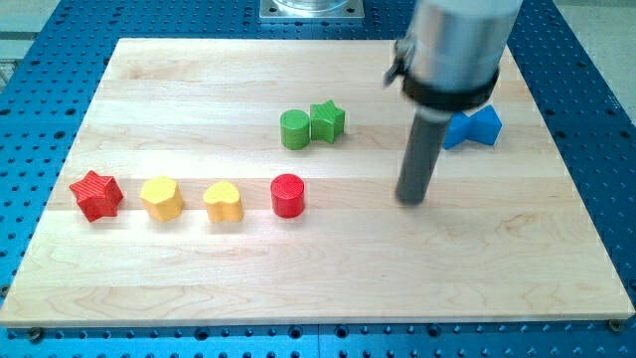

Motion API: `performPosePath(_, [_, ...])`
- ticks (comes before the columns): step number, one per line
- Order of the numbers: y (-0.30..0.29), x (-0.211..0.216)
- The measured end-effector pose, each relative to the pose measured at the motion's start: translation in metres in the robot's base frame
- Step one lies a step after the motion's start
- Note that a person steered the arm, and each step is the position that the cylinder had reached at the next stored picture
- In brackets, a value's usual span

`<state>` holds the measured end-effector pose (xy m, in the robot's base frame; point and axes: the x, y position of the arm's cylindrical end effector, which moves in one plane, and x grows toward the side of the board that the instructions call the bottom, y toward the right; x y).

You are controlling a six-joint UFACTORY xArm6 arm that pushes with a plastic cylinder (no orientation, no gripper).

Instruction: Make a group blocks with the red blocks and yellow blocks

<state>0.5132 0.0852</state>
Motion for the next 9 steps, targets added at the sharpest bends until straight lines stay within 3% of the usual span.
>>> performPosePath(2, [-0.124,0.020])
performPosePath(3, [-0.135,0.000])
performPosePath(5, [-0.217,0.015])
performPosePath(6, [-0.190,0.076])
performPosePath(7, [-0.123,0.046])
performPosePath(9, [-0.116,0.031])
